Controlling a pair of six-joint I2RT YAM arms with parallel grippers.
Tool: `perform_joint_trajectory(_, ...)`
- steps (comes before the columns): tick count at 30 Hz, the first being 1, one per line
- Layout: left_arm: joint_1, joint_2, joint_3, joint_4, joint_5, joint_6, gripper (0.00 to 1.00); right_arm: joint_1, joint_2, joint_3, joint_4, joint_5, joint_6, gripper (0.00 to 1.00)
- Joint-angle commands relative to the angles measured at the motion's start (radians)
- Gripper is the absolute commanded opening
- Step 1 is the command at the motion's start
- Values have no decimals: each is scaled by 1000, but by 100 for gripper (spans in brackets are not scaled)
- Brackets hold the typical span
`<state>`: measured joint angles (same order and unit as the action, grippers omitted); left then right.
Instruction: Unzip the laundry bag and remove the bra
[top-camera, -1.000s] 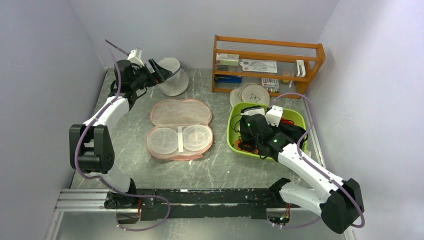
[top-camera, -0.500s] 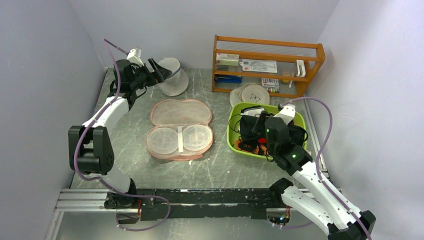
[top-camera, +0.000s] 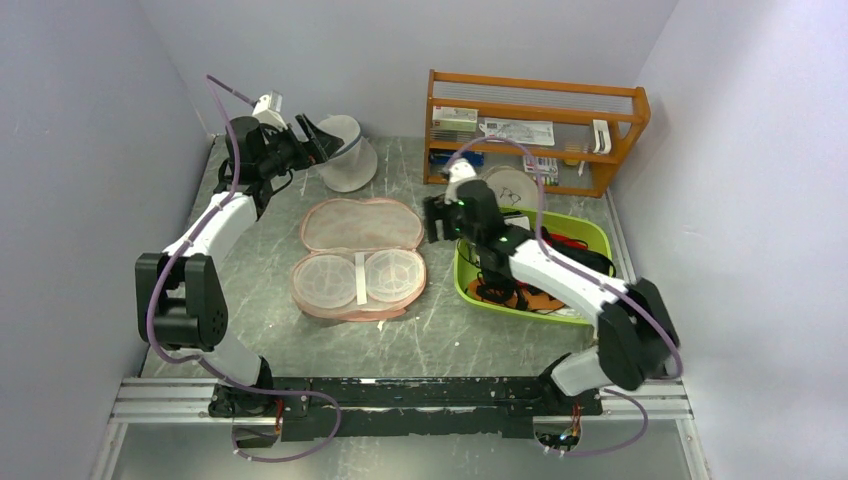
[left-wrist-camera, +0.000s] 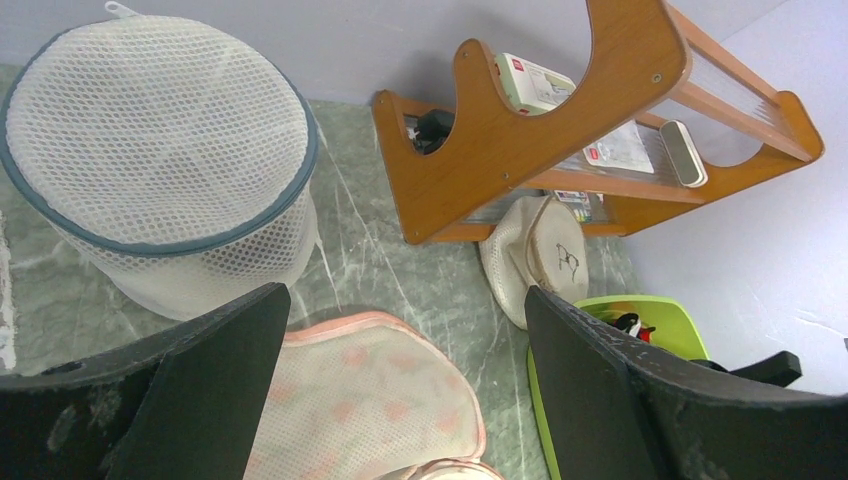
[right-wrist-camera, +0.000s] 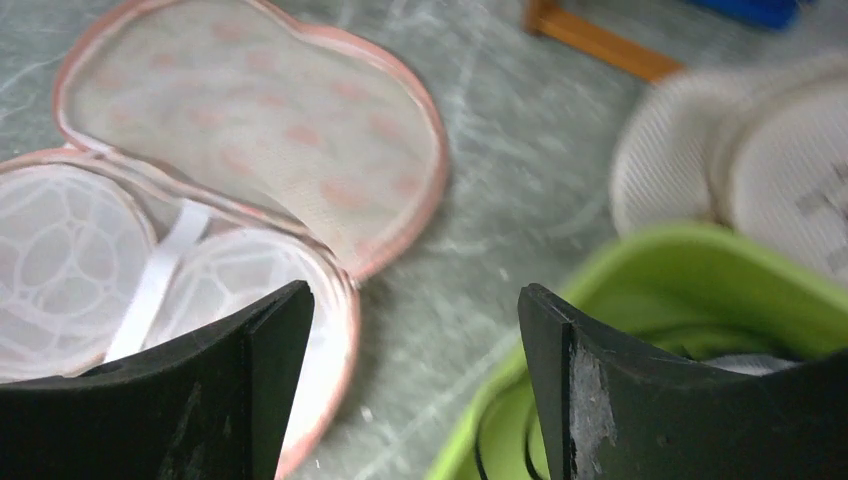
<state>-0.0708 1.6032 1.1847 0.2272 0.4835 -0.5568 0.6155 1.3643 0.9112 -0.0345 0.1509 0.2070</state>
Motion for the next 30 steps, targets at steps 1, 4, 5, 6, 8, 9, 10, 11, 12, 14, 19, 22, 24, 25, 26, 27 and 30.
perform_joint_trajectory(1, -6, -16, 37, -9, 9, 28, 100, 46, 178, 151, 116, -74, -113, 76)
perform_joint_trajectory(4, -5, -22, 46, -23, 1, 35, 100, 55, 327, 267, 125, -101, -122, 74)
perform_joint_trajectory(5, -2, -23, 49, -36, -12, 36, 100, 62, 365, 293, 137, -117, -133, 74)
perform_joint_trajectory(6, 1, -25, 54, -47, -23, 37, 99, 68, 397, 317, 152, -123, -145, 74)
perform_joint_trajectory(8, 7, -31, 66, -69, -31, 33, 99, 76, 464, 376, 162, -128, -159, 74)
perform_joint_trajectory(9, 8, -34, 68, -70, -27, 33, 98, 78, 499, 412, 161, -133, -167, 74)
perform_joint_trajectory(10, 9, -40, 67, -71, -28, 34, 98, 79, 535, 448, 154, -133, -175, 74)
perform_joint_trajectory(11, 8, -44, 64, -68, -31, 38, 98, 82, 573, 492, 142, -131, -188, 74)
perform_joint_trajectory(12, 8, -49, 61, -68, -37, 41, 98, 84, 615, 532, 126, -128, -197, 74)
perform_joint_trajectory(14, 9, -48, 65, -74, -46, 49, 98, 83, 700, 614, 100, -114, -204, 74)
perform_joint_trajectory(19, 27, -61, 62, -64, -23, 7, 96, 90, 825, 685, 146, -125, -181, 75)
perform_joint_trajectory(22, 37, -85, 44, -30, -16, -1, 96, 90, 901, 766, 113, -111, -204, 77)
perform_joint_trajectory(24, 44, -86, 47, -38, -22, 5, 96, 89, 952, 822, 87, -71, -231, 79)
perform_joint_trajectory(25, 45, -89, 54, -55, -27, 10, 95, 89, 984, 855, 64, -61, -235, 79)
perform_joint_trajectory(26, 44, -97, 55, -59, -32, 17, 95, 85, 1004, 874, 53, -64, -238, 80)
perform_joint_trajectory(27, 40, -113, 43, -46, -36, 20, 95, 83, 1019, 884, 49, -75, -241, 80)
perform_joint_trajectory(30, 33, -148, 17, -8, -42, 29, 95, 82, 1051, 908, 40, -88, -264, 80)
